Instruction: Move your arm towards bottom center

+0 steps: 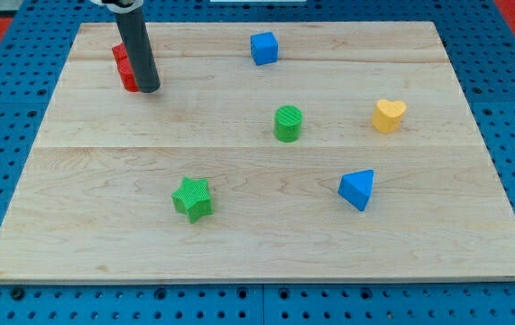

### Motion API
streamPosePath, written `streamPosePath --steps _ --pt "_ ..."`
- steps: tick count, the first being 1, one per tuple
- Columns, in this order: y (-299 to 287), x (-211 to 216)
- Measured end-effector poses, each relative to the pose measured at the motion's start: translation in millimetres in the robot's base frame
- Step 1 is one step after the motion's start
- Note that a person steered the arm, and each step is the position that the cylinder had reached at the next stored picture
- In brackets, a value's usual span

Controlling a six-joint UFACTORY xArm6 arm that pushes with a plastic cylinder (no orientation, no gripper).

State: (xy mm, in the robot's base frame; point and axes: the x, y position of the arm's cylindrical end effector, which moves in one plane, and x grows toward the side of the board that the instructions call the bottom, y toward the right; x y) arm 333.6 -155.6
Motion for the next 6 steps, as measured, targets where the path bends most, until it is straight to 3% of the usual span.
streamPosePath --steps 3,4,6 --pt "-10 -1" --pt "-32 22" --pt "-89 122"
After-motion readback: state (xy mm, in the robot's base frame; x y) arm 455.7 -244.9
